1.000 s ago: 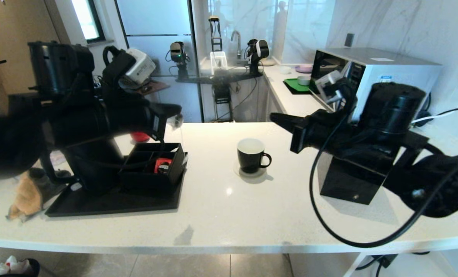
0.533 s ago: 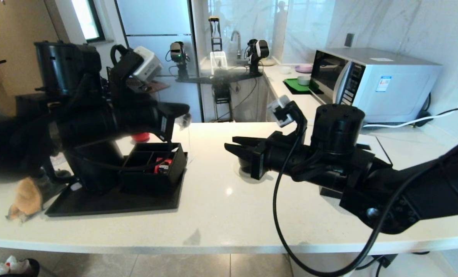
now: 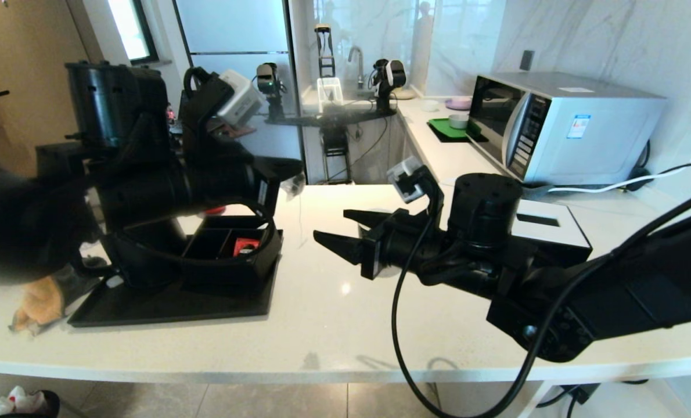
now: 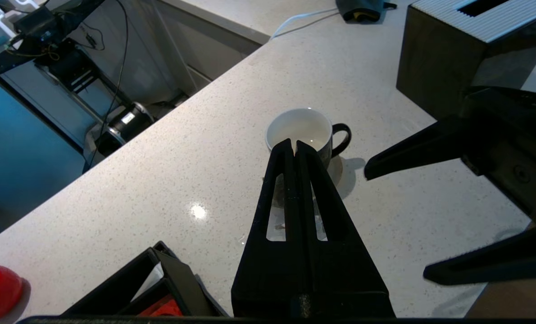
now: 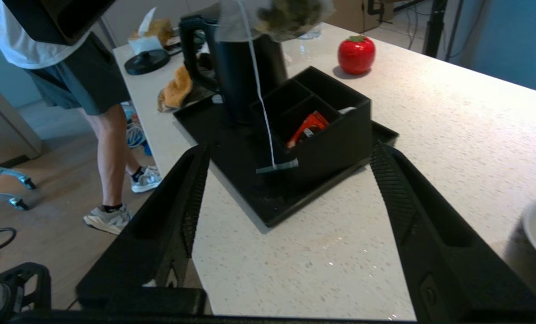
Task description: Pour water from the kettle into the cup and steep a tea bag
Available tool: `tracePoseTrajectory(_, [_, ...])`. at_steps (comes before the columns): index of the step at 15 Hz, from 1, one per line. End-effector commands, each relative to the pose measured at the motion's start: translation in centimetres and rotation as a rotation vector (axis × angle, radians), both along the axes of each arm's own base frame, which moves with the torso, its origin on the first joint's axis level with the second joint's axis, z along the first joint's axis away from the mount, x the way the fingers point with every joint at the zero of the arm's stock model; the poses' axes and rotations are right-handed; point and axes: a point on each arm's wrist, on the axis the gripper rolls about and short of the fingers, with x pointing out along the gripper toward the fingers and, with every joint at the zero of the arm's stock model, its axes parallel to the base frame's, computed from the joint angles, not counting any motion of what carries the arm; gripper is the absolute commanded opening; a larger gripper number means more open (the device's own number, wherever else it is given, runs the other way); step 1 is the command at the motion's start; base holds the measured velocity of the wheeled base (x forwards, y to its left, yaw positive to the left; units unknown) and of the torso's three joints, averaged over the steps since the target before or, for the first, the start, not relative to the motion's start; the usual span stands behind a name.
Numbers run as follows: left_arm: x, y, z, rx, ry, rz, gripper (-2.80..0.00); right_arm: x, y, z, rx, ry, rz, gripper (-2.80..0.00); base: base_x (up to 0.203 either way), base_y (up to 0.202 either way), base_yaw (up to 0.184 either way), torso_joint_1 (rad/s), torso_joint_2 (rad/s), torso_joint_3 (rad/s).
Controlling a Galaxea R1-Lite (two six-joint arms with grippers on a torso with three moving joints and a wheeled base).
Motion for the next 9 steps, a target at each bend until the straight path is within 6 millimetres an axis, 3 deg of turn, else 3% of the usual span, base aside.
tracePoseTrajectory(1, [-0.2,-0.5,0.0,0.000,-0.003,-0.020,-2.80,0.0,0.7,0.4,0.024,-0.002,0.015,0.00,0.000,0.000,0.000,0.000,0.00,0.000])
tracePoseTrajectory(9, [-1.3,-2.3,0.2,-0.001,-0.008,-0.086,-2.80,0.2,1.3,0.4,0.046,-0.008,0.024,0.00,0.000,0.000,0.000,0.000,0.00,0.000])
